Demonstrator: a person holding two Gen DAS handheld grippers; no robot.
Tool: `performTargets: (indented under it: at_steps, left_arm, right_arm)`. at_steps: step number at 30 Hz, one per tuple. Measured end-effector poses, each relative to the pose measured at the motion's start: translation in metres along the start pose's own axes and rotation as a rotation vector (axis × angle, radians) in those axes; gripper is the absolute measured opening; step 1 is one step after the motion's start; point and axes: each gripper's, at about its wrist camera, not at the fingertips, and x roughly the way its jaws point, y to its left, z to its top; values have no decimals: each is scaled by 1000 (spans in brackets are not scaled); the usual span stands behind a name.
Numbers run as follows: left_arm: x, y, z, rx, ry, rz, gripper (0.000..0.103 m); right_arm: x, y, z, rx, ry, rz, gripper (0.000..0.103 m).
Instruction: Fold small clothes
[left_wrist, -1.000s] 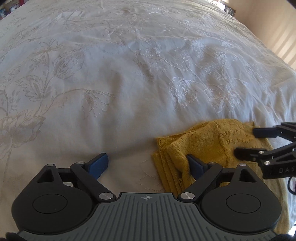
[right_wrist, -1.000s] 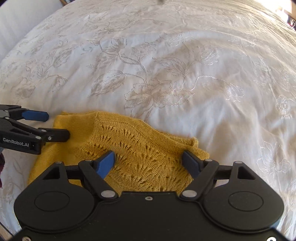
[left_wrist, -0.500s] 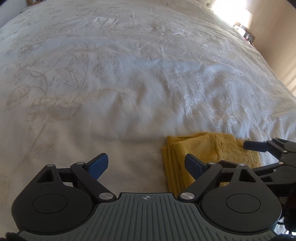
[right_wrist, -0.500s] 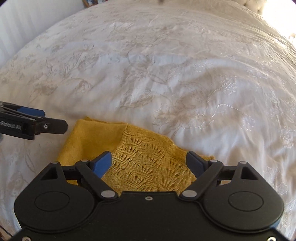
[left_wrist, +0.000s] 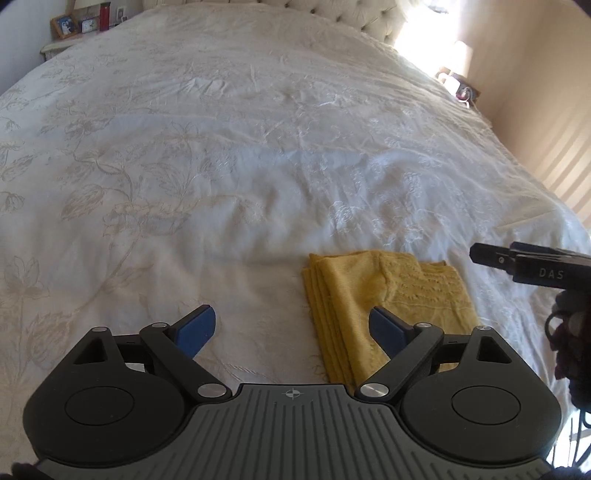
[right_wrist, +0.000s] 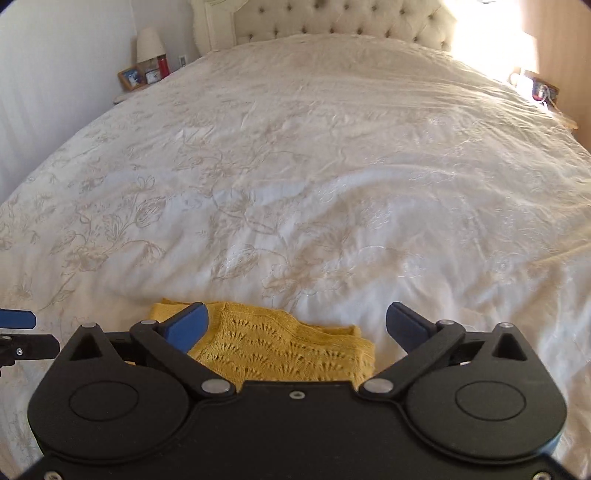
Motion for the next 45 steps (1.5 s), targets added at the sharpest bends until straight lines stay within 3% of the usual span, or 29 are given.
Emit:
performTargets:
  at_steps: [7,13,17,22,25,28,36,45]
  left_arm:
    - [-44,-42,-12,107,-100,23,91]
    - [-77,-78,-32,78,-143,194,91]
    - [-87,-96,-50,29,-111,219,91]
    - [-98,-113,-75,-34,-63,219,90]
    - [-104,-123,-86,-43,-36,252,90]
    - [-113,-136,-97,-52,-33,313,90]
    - [-127,-160,-116,-64,-19,319,90]
    - [-133,-176,-131,-33,16,327,90]
  right_arm:
    - [-54,4,-37,34,8,-48,102]
    - [-90,0,-59,27,2,18,102]
    - [-117,-5,-69,8,-26,49,102]
    - [-151,-4,-83,-48,-53,-57,102]
    - [-166,-5,-92,-49,-59,-79,102]
    - [-173,-5,-97,-48,-25,-48,102]
    - [-186,-10,-115,55,35,59,102]
    - [-199,-17,-127,105,32,19,102]
